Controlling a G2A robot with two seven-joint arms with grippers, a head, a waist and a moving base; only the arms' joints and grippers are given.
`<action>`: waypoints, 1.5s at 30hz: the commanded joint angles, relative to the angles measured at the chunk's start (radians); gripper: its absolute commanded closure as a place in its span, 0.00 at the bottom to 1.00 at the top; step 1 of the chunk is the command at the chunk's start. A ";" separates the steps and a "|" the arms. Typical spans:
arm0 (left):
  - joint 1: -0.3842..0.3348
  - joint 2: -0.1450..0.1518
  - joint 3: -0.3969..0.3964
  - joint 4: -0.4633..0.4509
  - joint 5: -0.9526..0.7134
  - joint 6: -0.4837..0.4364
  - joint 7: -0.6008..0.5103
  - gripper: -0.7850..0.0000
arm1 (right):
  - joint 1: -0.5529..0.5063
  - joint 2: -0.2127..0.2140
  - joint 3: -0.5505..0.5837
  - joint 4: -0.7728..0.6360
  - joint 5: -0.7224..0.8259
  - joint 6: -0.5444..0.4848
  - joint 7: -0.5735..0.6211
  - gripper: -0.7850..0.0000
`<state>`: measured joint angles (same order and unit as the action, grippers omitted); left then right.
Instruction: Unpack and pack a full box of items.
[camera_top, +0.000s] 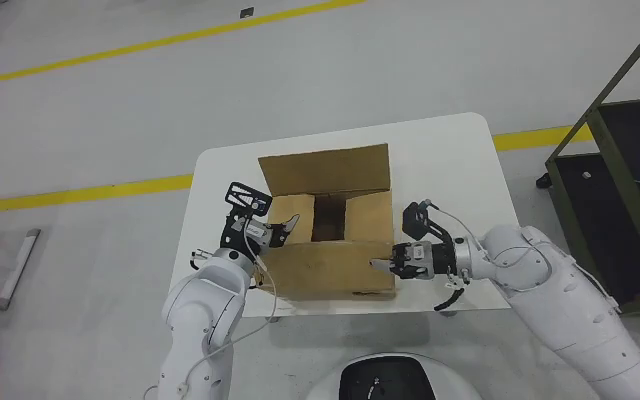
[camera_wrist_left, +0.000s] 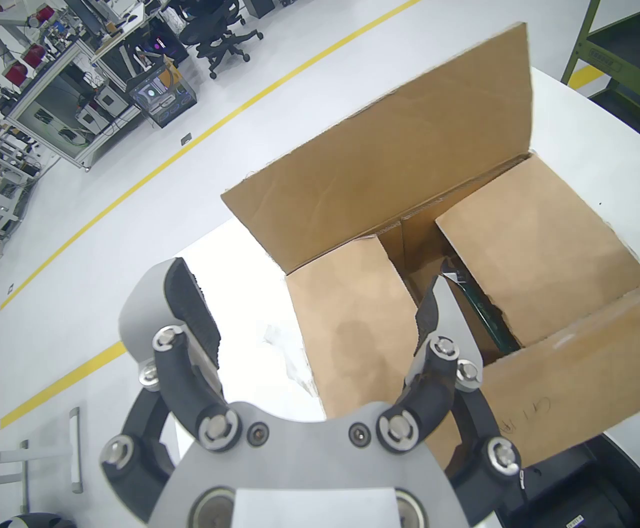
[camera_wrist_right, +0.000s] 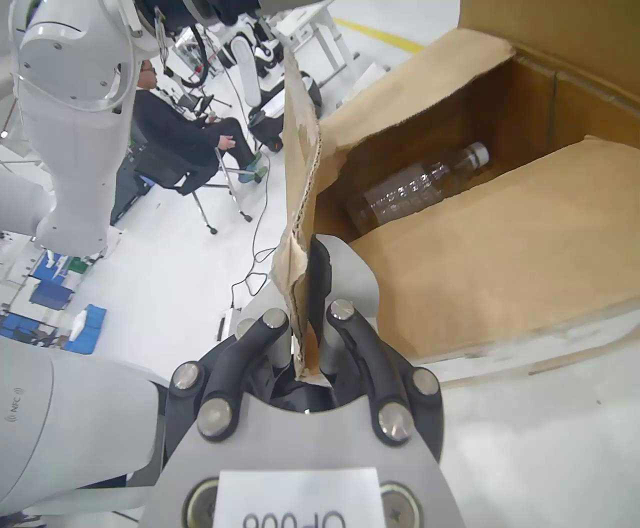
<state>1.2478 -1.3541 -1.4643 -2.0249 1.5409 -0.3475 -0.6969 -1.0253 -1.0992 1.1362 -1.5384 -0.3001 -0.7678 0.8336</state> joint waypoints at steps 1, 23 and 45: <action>0.000 0.000 0.000 0.000 0.000 0.000 0.000 0.00 | -0.001 0.003 0.016 -0.022 -0.074 -0.022 -0.035 1.00; -0.017 0.022 0.091 0.003 0.142 -0.139 0.003 0.00 | -0.127 0.016 0.086 -0.156 -0.694 -0.132 -0.532 0.76; 0.013 0.048 0.108 -0.092 0.074 -0.309 -0.082 0.00 | -0.173 0.033 0.209 -0.087 -0.398 -0.167 -0.739 0.62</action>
<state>1.2587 -1.3081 -1.3578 -2.1099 1.6129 -0.6423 -0.7729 -1.1986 -1.0660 1.3475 -1.6307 -0.7162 -0.9565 0.0833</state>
